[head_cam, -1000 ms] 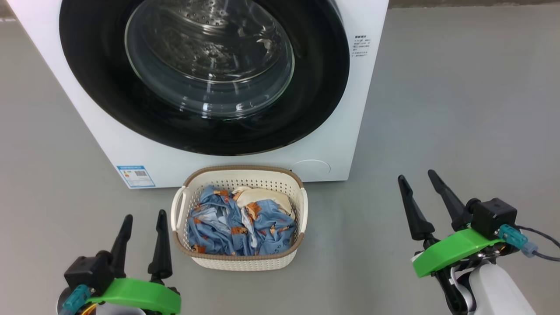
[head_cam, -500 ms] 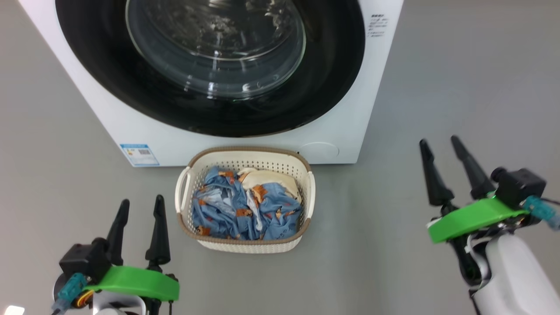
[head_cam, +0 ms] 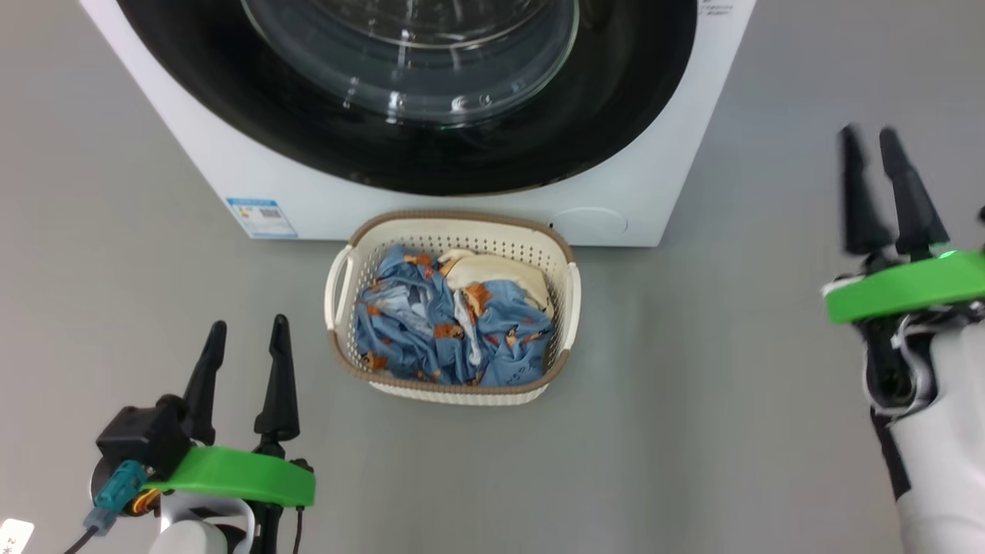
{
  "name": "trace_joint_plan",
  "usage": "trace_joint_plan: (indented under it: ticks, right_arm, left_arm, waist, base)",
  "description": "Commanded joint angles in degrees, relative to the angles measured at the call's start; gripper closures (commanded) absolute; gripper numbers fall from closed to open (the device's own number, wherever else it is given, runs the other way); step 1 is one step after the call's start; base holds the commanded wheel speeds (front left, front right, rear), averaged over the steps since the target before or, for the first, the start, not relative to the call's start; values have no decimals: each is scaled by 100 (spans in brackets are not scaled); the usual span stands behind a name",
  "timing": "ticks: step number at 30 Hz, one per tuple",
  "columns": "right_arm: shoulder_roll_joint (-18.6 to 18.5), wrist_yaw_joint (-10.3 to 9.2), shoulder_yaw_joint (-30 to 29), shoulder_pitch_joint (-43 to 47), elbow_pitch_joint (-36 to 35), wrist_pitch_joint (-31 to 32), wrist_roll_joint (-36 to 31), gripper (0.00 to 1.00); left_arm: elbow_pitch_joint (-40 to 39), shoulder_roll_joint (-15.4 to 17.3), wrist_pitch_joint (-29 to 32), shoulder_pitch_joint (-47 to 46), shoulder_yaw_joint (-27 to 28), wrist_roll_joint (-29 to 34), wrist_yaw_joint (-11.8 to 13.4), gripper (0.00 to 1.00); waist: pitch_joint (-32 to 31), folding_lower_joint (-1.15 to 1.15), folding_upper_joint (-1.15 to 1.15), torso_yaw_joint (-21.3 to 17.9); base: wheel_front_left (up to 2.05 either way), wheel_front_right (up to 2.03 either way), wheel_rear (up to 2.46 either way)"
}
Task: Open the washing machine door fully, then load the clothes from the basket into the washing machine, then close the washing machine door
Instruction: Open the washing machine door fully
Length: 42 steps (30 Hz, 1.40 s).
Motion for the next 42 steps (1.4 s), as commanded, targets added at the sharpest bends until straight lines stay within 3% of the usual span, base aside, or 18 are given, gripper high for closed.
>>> trace_joint_plan:
  ticks: [1, 6, 13, 20, 27, 34, 42]
  right_arm:
    - [-42, 9, 84, -162, -136, -69, 123, 100]
    - [-214, 9, 130, -473, -146, -69, 481, 100]
    - [-572, 9, 354, -1211, 195, 110, 1883, 100]
    - [-867, 9, 415, -2016, 615, 898, 3424, 100]
    - [-1075, 9, 403, -2702, 987, 1749, 4441, 100]
    - [-1125, 9, 543, -3371, 1540, 2760, 5071, 100]
    - [-1188, 9, 735, -3936, 1850, 3224, 5177, 100]
  left_arm:
    - [-180, 95, -37, -209, 180, 36, -21, 0]
    - [-258, 95, -37, -285, 146, 2, -30, 0]
    - [-492, 95, -37, -409, 82, -78, -30, 0]
    - [-647, 95, -37, -536, 20, -195, -3, 0]
    - [-677, 95, -37, -596, -1, -277, 25, 0]
    - [-652, 95, -37, -651, -62, -331, 48, 0]
    - [-639, 95, -37, -708, -100, -401, 59, 0]
  waist:
    - [121, 0, 0, 87]
    - [333, 0, 0, 167]
    - [690, 0, 0, 249]
    - [995, 0, 0, 399]
    - [1215, 0, 0, 507]
    - [1339, 0, 0, 598]
    - [1479, 0, 0, 687]
  base:
    - [0, 0, 0]
    - [0, 0, 0]
    - [0, 0, 0]
    - [0, 0, 0]
    - [0, 0, 0]
    - [0, 0, 0]
    - [0, 0, 0]
